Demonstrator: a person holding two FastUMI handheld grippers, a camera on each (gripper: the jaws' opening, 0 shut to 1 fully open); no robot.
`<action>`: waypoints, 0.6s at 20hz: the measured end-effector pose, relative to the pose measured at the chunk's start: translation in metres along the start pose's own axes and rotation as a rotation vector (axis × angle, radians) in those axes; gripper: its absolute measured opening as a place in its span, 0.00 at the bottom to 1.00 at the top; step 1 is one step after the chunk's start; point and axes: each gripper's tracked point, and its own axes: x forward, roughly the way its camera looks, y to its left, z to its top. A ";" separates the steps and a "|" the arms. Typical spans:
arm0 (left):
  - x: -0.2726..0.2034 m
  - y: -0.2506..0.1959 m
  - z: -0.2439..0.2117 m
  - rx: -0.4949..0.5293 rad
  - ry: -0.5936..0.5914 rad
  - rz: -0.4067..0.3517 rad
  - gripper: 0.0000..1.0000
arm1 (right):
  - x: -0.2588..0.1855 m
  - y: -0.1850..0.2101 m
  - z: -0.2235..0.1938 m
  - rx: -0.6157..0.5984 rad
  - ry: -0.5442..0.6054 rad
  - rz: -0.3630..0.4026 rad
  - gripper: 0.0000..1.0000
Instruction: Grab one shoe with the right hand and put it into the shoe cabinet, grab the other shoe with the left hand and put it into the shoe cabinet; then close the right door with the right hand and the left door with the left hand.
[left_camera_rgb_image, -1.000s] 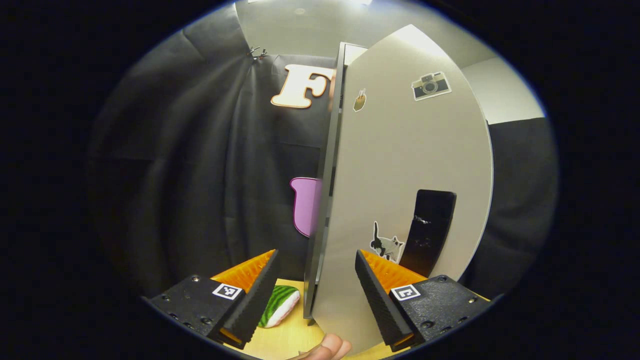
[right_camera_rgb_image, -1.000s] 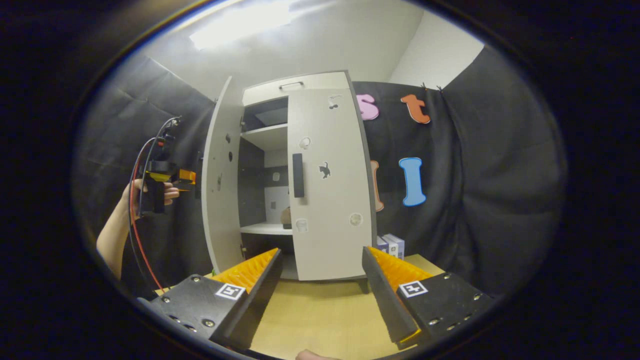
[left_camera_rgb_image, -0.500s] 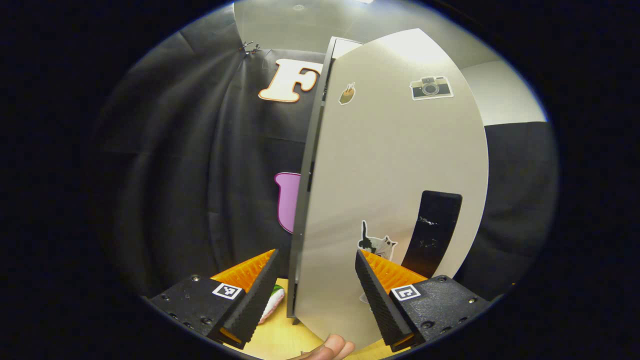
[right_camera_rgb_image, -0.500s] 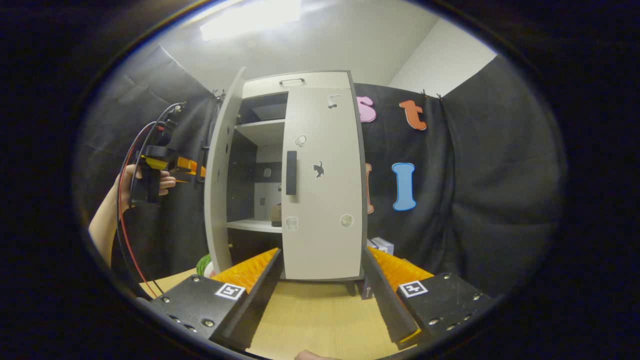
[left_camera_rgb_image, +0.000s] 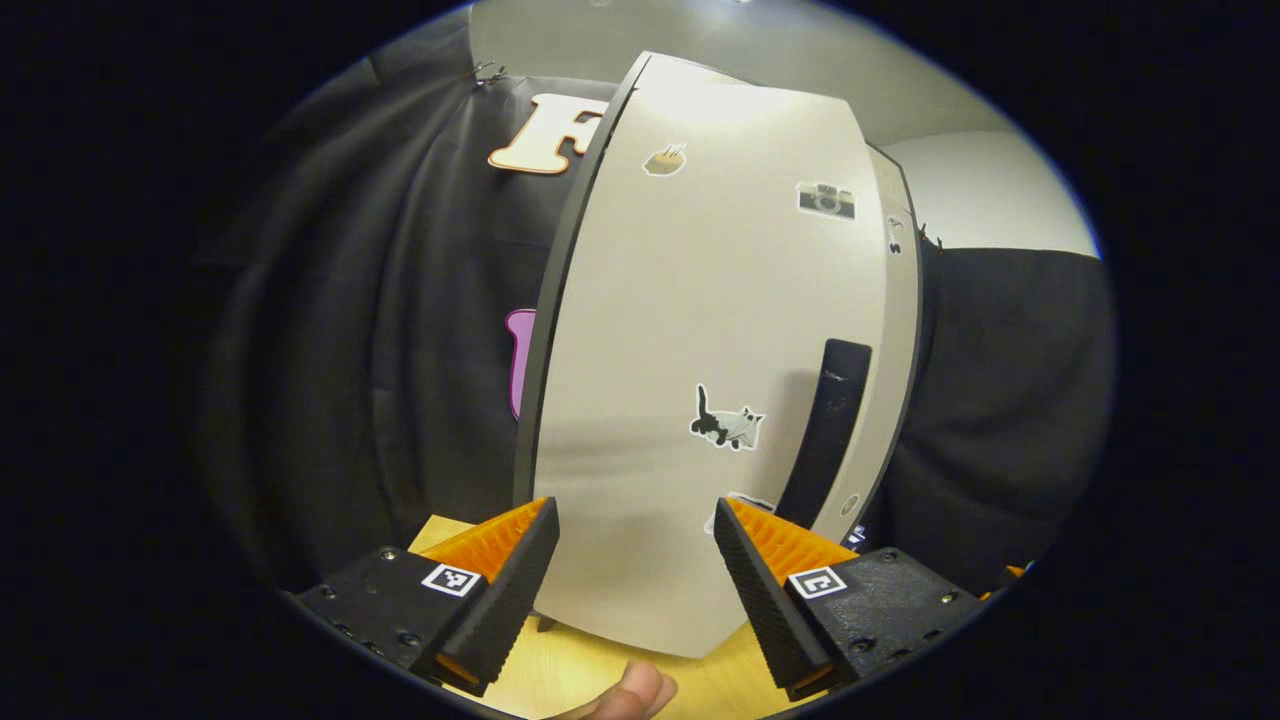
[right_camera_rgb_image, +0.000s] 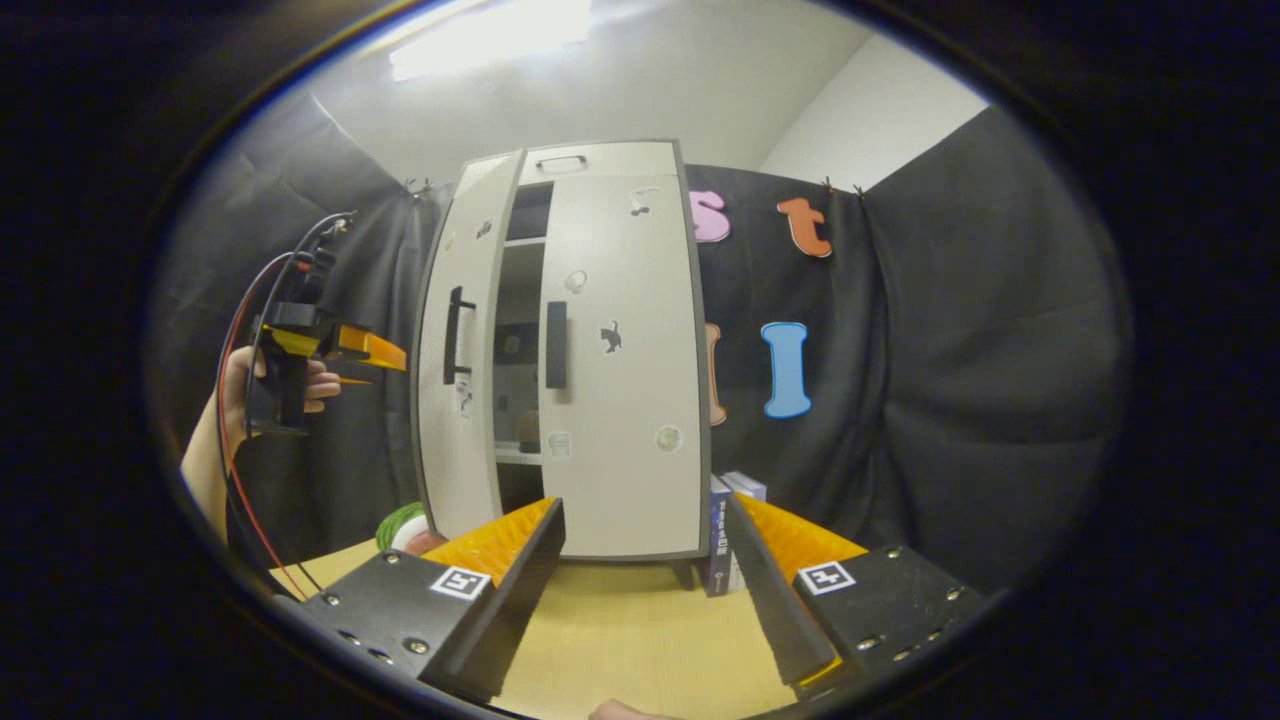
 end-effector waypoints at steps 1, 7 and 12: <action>-0.004 -0.003 0.002 0.008 -0.014 -0.001 0.92 | 0.001 -0.001 0.000 0.003 -0.001 -0.002 0.96; -0.036 -0.014 -0.004 0.060 -0.033 0.018 0.96 | 0.001 0.002 0.004 0.013 -0.002 -0.005 0.96; -0.067 -0.027 -0.016 0.142 -0.052 0.044 0.96 | 0.002 0.007 0.008 0.024 -0.001 0.000 0.96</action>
